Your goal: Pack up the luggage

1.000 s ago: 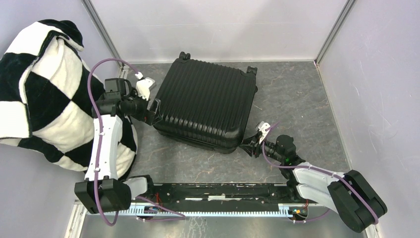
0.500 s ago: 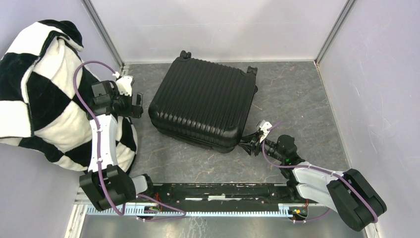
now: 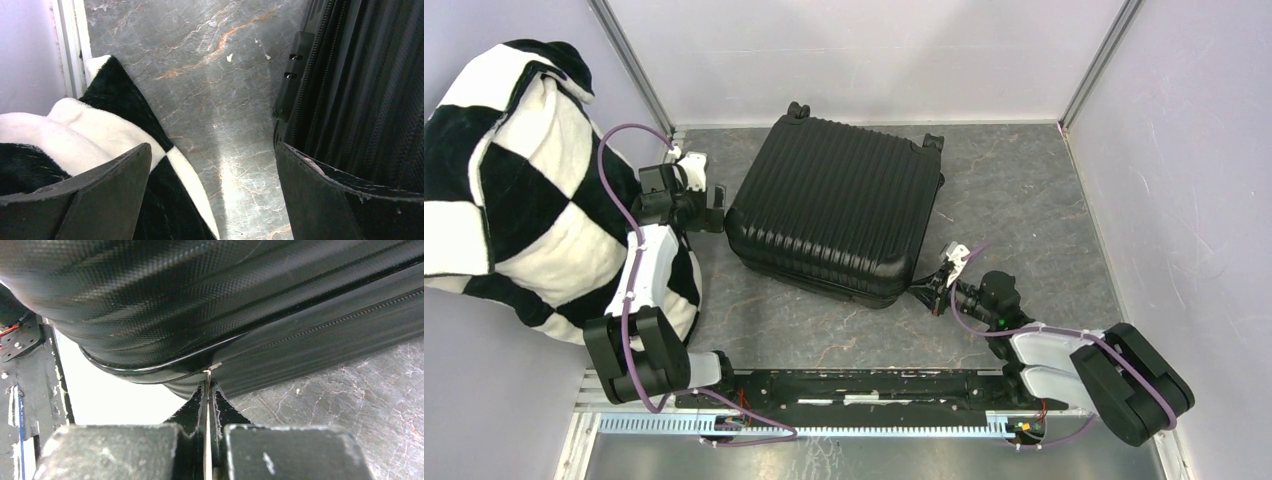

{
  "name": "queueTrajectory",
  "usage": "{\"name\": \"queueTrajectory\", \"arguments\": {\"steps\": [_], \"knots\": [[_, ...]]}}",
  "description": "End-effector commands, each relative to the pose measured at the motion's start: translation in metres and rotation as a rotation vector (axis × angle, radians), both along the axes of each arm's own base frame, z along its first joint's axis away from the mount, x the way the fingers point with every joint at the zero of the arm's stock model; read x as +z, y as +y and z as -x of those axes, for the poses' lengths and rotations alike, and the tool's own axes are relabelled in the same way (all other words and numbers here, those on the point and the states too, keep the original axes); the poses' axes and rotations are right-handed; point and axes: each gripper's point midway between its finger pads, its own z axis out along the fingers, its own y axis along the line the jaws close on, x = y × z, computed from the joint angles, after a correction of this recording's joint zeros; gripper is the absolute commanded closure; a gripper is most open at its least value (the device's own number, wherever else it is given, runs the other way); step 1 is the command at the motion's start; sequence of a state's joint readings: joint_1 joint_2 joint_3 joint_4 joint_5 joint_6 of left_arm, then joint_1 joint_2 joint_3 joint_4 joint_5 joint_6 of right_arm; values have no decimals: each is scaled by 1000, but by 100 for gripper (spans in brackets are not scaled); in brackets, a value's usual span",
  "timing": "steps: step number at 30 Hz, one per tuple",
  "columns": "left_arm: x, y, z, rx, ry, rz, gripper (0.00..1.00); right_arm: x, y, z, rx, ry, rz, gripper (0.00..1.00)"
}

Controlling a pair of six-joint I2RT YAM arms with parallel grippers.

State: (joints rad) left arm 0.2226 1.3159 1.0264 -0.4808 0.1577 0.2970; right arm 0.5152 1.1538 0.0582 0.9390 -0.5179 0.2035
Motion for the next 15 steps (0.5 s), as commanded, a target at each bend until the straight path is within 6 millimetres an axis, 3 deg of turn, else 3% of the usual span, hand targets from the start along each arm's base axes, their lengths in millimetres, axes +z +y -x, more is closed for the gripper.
{"name": "queueTrajectory", "arguments": {"steps": [1,6,7,15], "knots": [[3,-11,-9,28,-44,52,0,34,6,9,40,-95,-107,100],[6,-23,-10,6,-47,118,1,29,4,18,37,-81,-95,100],[8,-25,-11,5,-47,133,1,17,1,24,36,-51,-77,100],[40,-52,-18,-16,-89,262,2,10,3,34,32,-24,-43,100]]}}
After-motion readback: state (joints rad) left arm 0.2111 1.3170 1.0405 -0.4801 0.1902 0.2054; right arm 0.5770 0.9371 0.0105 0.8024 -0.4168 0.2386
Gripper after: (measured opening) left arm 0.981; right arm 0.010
